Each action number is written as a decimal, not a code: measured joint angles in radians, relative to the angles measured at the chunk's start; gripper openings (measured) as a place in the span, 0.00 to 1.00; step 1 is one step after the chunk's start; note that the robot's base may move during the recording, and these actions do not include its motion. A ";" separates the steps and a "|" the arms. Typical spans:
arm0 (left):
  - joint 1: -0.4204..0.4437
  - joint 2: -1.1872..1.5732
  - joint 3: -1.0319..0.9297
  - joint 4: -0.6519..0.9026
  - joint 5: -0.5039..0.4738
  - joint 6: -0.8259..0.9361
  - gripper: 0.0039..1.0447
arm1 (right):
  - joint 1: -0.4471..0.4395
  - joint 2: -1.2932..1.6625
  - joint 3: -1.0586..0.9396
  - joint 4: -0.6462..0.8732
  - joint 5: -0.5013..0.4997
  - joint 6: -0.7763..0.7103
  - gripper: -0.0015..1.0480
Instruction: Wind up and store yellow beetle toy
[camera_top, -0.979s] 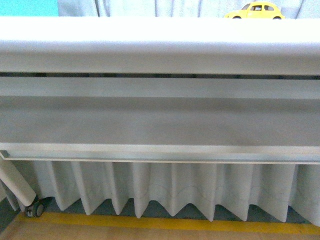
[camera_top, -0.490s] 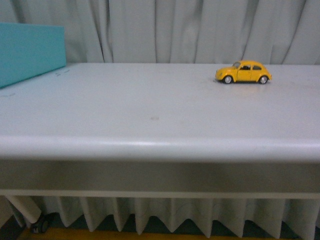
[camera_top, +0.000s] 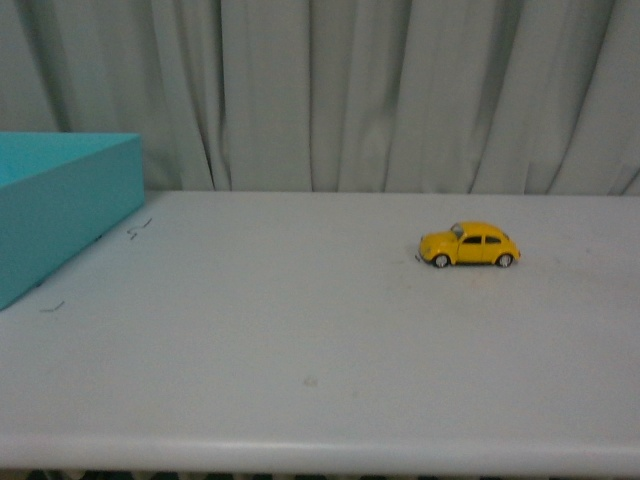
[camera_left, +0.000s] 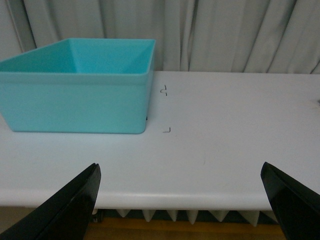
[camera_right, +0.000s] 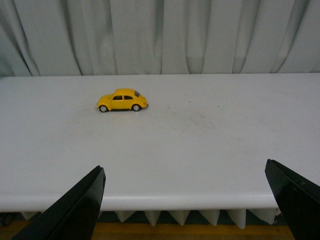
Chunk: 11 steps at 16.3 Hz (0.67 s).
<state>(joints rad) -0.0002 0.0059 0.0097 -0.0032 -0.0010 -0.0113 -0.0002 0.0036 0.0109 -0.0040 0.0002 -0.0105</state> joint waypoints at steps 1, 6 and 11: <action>0.000 0.000 0.000 0.000 0.000 0.000 0.94 | 0.000 0.000 0.000 0.001 0.000 0.000 0.94; 0.000 0.000 0.000 -0.001 0.001 0.000 0.94 | 0.000 0.000 0.000 0.001 0.001 0.000 0.94; 0.000 0.000 0.000 0.002 0.001 0.001 0.94 | 0.000 0.000 0.000 0.001 0.000 0.000 0.94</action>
<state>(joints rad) -0.0002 0.0059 0.0101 -0.0013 -0.0002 -0.0101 -0.0002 0.0036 0.0109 -0.0032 0.0002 -0.0101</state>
